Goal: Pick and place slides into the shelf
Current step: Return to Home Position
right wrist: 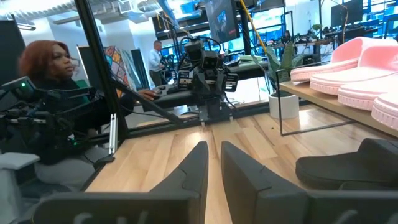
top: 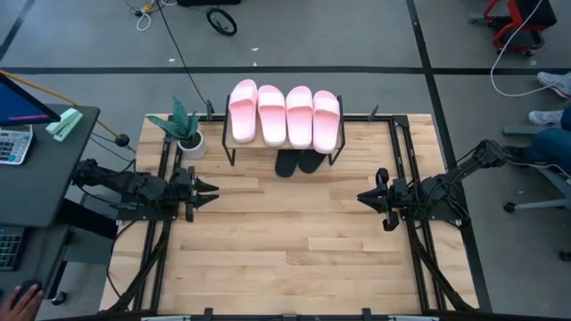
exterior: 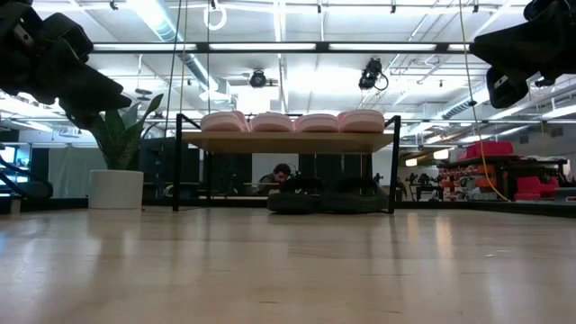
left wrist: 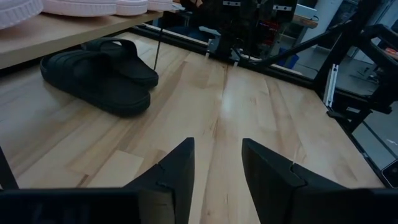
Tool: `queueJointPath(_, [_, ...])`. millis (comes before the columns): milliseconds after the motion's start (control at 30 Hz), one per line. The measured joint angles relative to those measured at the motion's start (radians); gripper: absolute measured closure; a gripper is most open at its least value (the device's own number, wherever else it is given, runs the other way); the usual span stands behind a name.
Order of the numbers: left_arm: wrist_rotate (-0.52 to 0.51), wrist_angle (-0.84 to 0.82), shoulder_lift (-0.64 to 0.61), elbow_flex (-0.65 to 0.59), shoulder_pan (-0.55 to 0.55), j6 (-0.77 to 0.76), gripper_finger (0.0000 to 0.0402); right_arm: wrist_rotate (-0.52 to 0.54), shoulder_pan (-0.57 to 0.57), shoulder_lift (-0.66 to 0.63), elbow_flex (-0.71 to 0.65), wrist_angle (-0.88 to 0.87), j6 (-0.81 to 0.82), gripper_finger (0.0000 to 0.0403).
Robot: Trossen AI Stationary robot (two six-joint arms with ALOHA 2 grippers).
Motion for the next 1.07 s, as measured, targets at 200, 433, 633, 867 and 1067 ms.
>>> queueJointPath(200, [0.000,0.000,0.000,0.000,0.000,0.000,0.0253,0.000,0.000,0.000,0.000,0.000,0.000,0.0352])
queueJointPath(433, [0.000,0.000,0.000,0.000,0.000,0.000,0.0249,0.000,0.000,0.000,0.000,0.000,0.000,0.0353])
queueJointPath(633, [0.000,0.000,0.000,0.000,0.000,0.001,0.0259,0.000,0.000,0.000,0.000,0.000,0.000,0.0351])
queueJointPath(867, [0.000,0.000,0.000,0.000,0.000,0.000,0.0263,0.000,0.000,0.000,0.000,0.000,0.000,0.0352])
queueJointPath(1067, [0.000,0.000,0.000,0.000,0.000,0.001,0.0253,0.000,0.000,0.000,0.000,0.000,0.000,0.0353])
